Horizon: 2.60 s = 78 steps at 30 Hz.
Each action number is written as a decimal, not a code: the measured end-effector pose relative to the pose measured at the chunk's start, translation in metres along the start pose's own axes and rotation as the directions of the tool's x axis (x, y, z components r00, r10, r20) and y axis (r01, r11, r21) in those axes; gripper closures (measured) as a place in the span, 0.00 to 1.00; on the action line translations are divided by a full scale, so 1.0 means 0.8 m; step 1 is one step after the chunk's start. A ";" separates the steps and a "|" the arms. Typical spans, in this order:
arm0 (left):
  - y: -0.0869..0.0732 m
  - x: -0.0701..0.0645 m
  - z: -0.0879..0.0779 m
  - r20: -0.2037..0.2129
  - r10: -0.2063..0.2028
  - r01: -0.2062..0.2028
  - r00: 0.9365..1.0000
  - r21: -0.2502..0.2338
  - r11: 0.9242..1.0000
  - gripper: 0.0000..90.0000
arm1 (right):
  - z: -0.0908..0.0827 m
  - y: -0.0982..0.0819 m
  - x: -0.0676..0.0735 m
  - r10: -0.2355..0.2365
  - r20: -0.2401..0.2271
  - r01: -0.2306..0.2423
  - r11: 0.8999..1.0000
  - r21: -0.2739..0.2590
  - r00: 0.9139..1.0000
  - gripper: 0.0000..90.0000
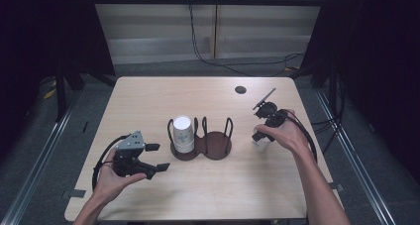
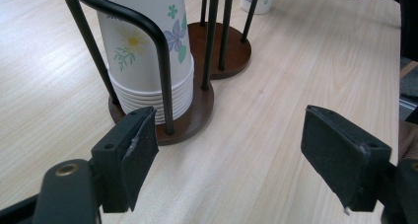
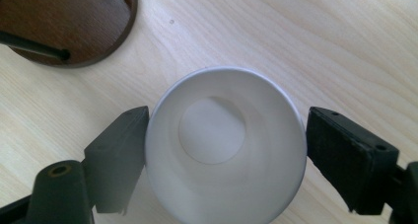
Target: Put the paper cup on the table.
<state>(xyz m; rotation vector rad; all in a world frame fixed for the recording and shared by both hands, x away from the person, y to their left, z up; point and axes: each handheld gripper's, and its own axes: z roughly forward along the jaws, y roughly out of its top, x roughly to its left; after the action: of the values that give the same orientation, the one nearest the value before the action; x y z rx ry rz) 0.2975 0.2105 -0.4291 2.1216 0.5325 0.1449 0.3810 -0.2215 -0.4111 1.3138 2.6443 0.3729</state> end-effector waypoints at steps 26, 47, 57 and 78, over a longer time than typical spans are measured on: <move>0.001 -0.004 0.004 0.007 0.009 -0.009 1.000 0.003 1.000 0.23 | -0.037 -0.022 0.001 0.095 -0.070 -0.112 0.947 -0.302 0.993 0.16; 0.000 -0.005 0.000 -0.012 -0.009 0.009 1.000 -0.017 1.000 0.20 | -0.051 -0.070 0.042 0.076 -0.128 -0.134 0.824 -0.551 0.989 0.16; -0.003 -0.015 -0.007 -0.023 0.018 -0.018 1.000 0.008 1.000 0.18 | -0.039 -0.107 0.074 0.087 -0.169 -0.174 0.766 -0.619 0.982 0.20; -0.032 -0.011 -0.017 -0.106 -0.074 0.067 0.992 -0.076 0.995 0.19 | -0.003 -0.142 0.134 0.044 -0.182 -0.158 0.724 -0.672 0.982 0.15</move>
<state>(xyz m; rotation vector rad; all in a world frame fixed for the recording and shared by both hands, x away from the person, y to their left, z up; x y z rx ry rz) 0.2772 0.2300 -0.4412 2.0304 0.6560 0.2369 0.2299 -0.2018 -0.4464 1.1846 2.1549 1.3672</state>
